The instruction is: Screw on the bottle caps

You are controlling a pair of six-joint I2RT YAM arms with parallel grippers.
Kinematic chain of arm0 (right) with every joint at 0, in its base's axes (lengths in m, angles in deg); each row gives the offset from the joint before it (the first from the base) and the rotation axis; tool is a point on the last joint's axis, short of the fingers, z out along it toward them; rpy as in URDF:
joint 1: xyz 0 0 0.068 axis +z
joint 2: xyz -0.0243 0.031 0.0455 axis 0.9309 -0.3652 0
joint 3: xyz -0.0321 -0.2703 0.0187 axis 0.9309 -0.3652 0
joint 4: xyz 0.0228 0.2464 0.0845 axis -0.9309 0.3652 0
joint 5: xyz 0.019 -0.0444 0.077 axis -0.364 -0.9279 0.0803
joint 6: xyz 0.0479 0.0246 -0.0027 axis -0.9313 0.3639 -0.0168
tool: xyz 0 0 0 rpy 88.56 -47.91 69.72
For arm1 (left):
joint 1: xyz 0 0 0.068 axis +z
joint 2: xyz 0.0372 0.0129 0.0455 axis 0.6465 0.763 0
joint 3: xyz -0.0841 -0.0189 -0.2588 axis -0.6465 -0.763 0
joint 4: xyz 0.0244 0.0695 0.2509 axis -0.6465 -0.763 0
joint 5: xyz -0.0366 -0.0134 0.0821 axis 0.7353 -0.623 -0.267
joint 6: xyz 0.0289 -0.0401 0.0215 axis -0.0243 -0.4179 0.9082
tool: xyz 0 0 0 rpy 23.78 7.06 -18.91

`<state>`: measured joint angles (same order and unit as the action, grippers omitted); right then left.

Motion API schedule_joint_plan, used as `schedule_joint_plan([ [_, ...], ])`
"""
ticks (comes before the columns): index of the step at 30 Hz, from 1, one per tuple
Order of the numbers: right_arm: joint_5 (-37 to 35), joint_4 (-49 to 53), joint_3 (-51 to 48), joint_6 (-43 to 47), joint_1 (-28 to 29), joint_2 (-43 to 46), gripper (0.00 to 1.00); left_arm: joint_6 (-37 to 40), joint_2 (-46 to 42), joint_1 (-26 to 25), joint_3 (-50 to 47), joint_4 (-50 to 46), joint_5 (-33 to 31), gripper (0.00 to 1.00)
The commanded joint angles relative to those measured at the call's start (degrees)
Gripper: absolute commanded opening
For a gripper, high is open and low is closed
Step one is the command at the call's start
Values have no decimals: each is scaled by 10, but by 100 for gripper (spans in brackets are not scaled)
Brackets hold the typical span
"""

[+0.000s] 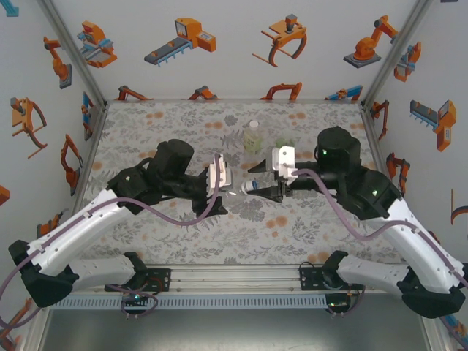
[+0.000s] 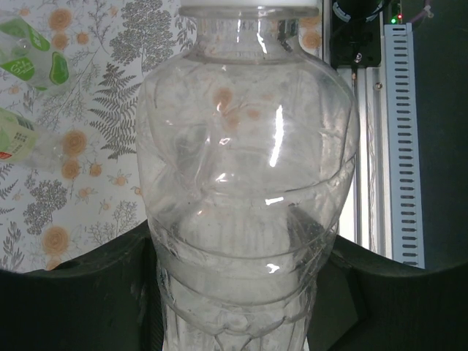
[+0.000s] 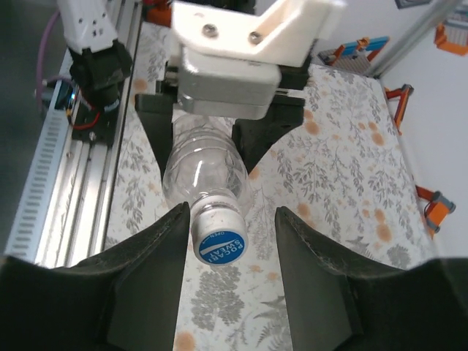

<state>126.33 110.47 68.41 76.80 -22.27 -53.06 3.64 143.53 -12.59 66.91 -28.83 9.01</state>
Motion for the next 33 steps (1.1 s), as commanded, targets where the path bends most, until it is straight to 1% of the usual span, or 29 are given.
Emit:
schedule_joint_plan([
  [1,-76,-82,-19,-197,2,35,49,2,8,-3,-2,16,-7,0],
  [3,-108,-95,-31,-260,2,55,49,3,11,-3,-4,23,-11,0],
  [6,-180,-110,-51,-362,2,83,49,4,16,-3,-5,29,-16,0],
  [8,-237,-108,-63,-450,2,95,52,6,18,-3,-4,29,-24,0],
  [9,-272,-96,-63,-499,2,98,59,7,19,-3,-5,29,-30,0],
  [11,-331,-51,-50,-602,3,95,60,10,20,-3,-7,30,-44,0],
  [13,-386,19,-25,-724,3,81,58,11,21,-3,-8,31,-59,0],
  [15,-402,85,3,-821,3,61,52,11,23,-3,-9,33,-69,0],
  [17,-397,154,30,-919,2,35,52,11,23,-3,-9,33,-73,0],
  [18,-386,173,37,-957,2,26,52,11,24,-3,-10,34,-73,0],
  [22,-329,147,12,-1012,2,9,52,12,22,-4,-12,34,-73,0],
  [33,-283,114,-36,-1050,-17,16,49,13,23,-3,-15,44,-65,0],
])
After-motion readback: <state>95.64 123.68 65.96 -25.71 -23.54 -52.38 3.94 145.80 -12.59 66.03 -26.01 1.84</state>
